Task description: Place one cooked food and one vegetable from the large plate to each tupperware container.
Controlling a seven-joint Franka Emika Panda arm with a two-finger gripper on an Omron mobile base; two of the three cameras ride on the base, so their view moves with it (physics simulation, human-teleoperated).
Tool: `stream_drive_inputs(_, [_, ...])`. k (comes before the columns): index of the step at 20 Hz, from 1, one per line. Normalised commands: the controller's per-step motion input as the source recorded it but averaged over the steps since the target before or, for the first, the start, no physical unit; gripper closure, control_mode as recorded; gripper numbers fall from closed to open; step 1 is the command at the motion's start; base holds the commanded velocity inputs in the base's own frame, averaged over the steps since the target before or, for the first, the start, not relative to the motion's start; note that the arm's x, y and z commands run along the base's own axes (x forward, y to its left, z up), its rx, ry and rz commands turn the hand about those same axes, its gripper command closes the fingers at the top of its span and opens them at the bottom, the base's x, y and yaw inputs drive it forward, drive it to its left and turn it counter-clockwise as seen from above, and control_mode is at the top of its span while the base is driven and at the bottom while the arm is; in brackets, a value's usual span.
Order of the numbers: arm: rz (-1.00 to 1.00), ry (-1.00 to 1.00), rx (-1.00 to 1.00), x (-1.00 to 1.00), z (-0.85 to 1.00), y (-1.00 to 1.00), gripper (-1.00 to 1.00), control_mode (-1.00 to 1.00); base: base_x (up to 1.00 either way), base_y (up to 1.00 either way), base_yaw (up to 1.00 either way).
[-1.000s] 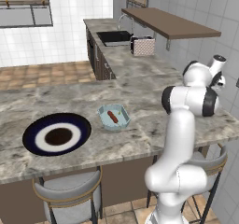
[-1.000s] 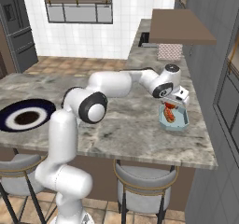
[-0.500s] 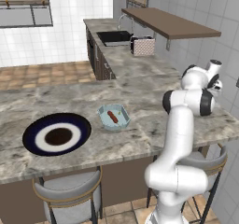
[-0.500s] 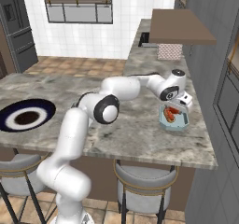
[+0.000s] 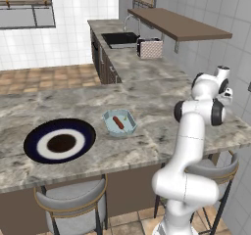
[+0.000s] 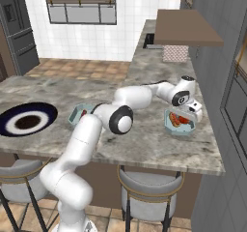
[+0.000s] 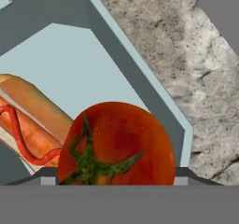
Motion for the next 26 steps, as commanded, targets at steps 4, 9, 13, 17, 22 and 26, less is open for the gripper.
stream_drive_inputs(4, [-0.01,0.02,0.0,0.0,-0.52,-0.03,1.0,-1.0,0.0,0.0,0.0])
stream_drive_inputs(9, [0.0,0.03,0.02,0.01,-0.66,0.01,-1.0,-1.0,0.0,0.0,0.0])
stream_drive_inputs(13, [0.0,0.0,0.09,-0.1,-0.14,0.24,-1.0,-1.0,0.0,0.0,0.0])
stream_drive_inputs(17, [0.0,0.0,0.06,-0.05,0.0,0.61,-1.0,-1.0,0.0,0.0,0.0])
stream_drive_inputs(22, [0.0,0.0,0.01,0.0,0.0,0.43,-1.0,-1.0,0.0,0.0,0.0])
stream_drive_inputs(26, [0.0,0.0,0.0,-0.06,0.0,-0.03,-1.0,-1.0,0.0,0.0,0.0])
